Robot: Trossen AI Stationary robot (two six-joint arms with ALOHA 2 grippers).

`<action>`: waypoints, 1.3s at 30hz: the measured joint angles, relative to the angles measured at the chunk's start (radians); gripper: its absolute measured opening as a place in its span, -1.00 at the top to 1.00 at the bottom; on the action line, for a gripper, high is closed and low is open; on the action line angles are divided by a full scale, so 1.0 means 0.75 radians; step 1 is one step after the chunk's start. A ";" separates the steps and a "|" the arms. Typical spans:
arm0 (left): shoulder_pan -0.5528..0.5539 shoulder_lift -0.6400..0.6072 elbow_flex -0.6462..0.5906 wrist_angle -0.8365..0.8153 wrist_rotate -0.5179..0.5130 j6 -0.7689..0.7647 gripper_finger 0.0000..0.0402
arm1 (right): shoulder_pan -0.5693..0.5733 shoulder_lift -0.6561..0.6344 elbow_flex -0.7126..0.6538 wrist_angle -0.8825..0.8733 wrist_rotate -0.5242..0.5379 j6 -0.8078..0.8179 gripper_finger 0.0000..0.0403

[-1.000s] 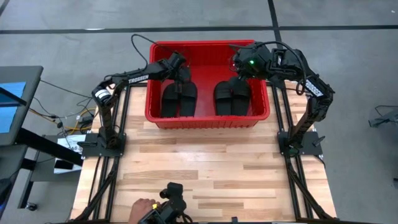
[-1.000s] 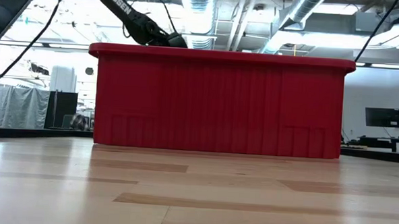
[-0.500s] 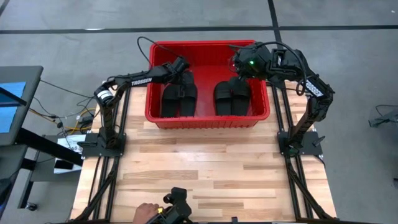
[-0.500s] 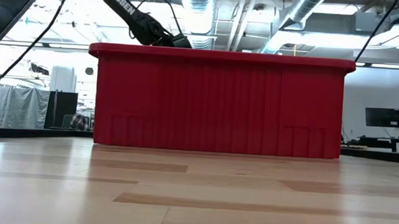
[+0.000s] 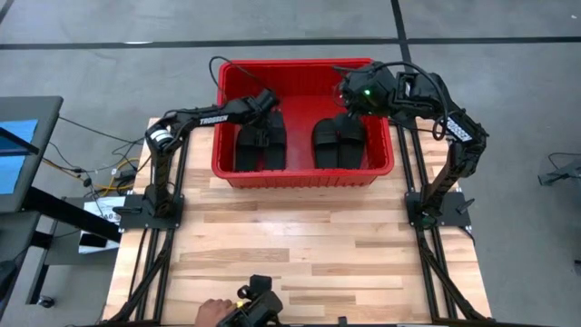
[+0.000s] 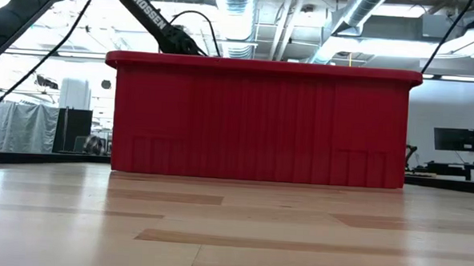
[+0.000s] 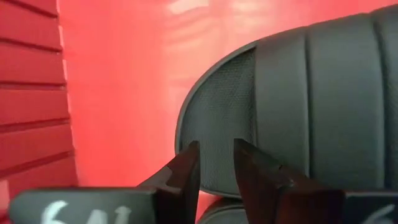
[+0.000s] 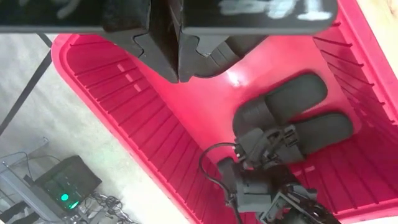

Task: Pick and place slides into bin
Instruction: Adjust the slippers in the red bin, then return to Home Position

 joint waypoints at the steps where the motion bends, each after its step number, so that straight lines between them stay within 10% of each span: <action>1: -0.003 0.001 0.000 0.000 -0.004 -0.002 0.56 | 0.000 0.000 0.000 -0.001 0.000 0.000 1.00; 15: -0.037 0.003 0.024 -0.094 -0.084 -0.036 0.56 | -0.001 0.000 0.000 -0.005 0.000 -0.010 1.00; 27: 0.031 -0.035 0.353 -0.303 0.027 -0.160 0.56 | -0.001 0.000 0.000 -0.012 0.051 -0.012 1.00; 34: 0.226 -0.370 0.425 -0.358 0.598 -0.478 0.56 | 0.000 -0.050 -0.001 0.045 0.052 -0.018 1.00; 39: 0.218 -0.732 0.304 -0.262 0.487 -0.536 0.56 | 0.033 -0.127 0.000 0.256 -0.151 -0.122 1.00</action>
